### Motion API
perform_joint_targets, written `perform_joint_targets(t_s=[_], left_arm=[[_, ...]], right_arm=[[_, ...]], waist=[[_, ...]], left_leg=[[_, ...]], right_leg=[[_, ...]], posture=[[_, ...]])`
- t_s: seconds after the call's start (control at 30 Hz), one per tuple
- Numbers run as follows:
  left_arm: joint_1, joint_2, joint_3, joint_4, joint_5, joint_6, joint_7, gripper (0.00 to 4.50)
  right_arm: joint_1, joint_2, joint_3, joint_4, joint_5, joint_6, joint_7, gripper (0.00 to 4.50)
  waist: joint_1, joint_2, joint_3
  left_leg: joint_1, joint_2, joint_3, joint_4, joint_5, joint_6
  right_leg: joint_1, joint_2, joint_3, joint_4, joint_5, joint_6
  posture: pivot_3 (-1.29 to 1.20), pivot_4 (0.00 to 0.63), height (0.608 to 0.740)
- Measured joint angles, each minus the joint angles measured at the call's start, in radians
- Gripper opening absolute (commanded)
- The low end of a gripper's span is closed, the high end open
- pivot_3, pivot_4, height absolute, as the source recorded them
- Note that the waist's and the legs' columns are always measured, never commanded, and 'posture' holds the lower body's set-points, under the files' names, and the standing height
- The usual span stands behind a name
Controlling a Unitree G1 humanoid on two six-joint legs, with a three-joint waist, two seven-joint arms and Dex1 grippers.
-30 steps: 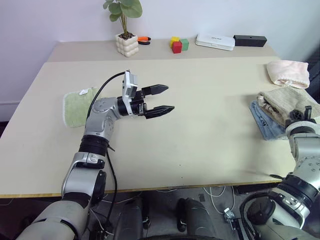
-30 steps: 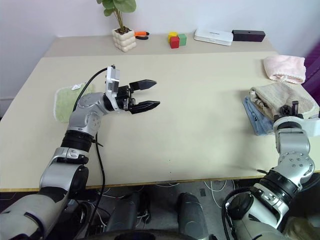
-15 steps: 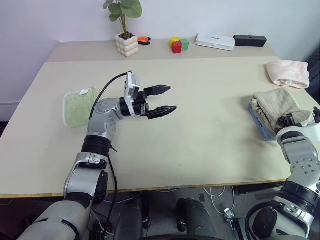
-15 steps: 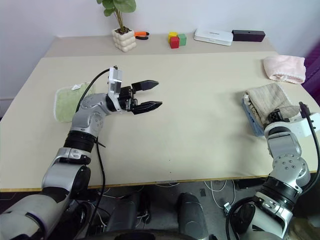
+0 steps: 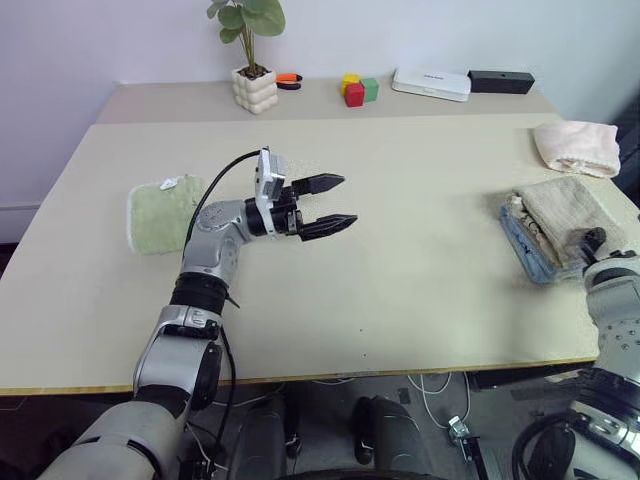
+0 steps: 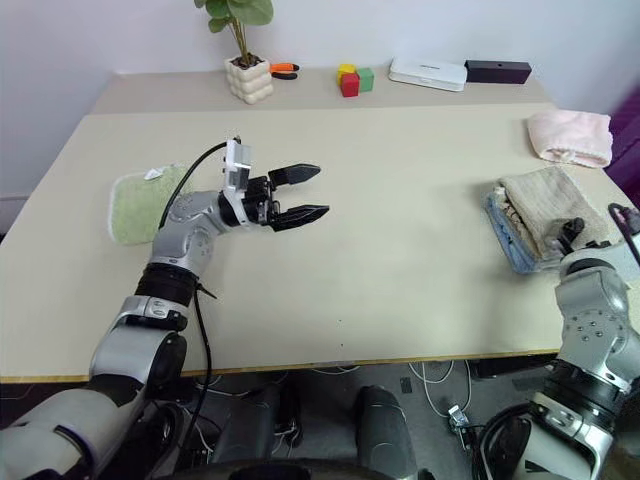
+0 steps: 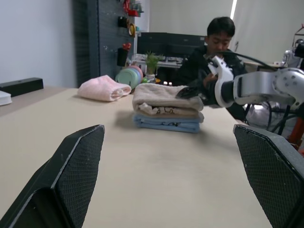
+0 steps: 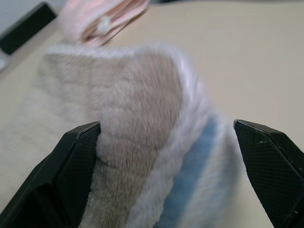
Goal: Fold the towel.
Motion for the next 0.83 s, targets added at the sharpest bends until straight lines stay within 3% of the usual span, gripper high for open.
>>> perform_joint_targets(t_s=[0.17,0.3,0.47,0.6,0.73,0.83], left_arm=[[-0.004,-0.013,0.0,0.023,0.002,-0.02,0.002,4.5],[-0.009,-0.008,0.002,0.034,0.002,-0.034,0.005,4.5],[-0.011,0.04,0.006,0.043,0.005,-0.057,0.01,4.5],[0.009,0.109,0.025,0.017,0.012,-0.061,0.033,4.5],[0.122,0.175,0.048,-0.106,0.008,-0.03,0.064,4.5],[0.228,0.22,0.05,-0.224,0.002,0.013,0.086,4.5]], right_arm=[[0.008,-0.058,0.013,-0.033,-0.108,-0.004,0.005,4.47],[0.007,-0.148,0.123,-0.041,-0.223,-0.043,0.122,4.47],[-0.05,-0.27,0.357,-0.157,-0.265,-0.112,0.479,4.47],[-0.019,-0.296,0.498,-0.302,-0.203,-0.148,0.807,4.47],[0.105,-0.384,0.596,-0.368,-0.156,-0.155,1.136,4.47],[0.116,-0.408,0.639,-0.364,-0.147,-0.16,1.3,4.47]], waist=[[0.0,0.0,0.0],[-0.003,0.001,0.0],[-0.008,0.001,0.0],[0.003,0.0,0.0],[0.017,-0.001,0.001],[0.016,-0.001,0.001]], left_leg=[[0.0,0.0,0.0,0.0,0.0,0.0],[0.0,0.0,0.0,0.0,0.0,0.001],[0.001,0.001,0.0,-0.001,-0.001,0.001],[0.0,0.001,-0.001,0.0,-0.001,0.002],[-0.001,0.001,-0.001,0.003,-0.004,0.006],[-0.001,0.002,-0.001,0.007,-0.004,0.006]], right_leg=[[0.0,0.0,0.0,0.0,0.0,0.0],[0.0,0.0,0.001,0.0,0.0,0.0],[-0.001,0.001,0.001,0.0,0.0,0.0],[0.001,0.0,0.0,-0.001,0.0,0.0],[0.002,-0.002,-0.001,-0.002,0.0,0.0],[0.002,-0.002,0.0,-0.001,0.0,0.0]], posture=[[0.0,0.15,0.74],[0.0,0.15,0.74],[0.0,0.15,0.74],[0.0,0.15,0.74],[0.0,0.15,0.74],[0.0,0.15,0.74]])
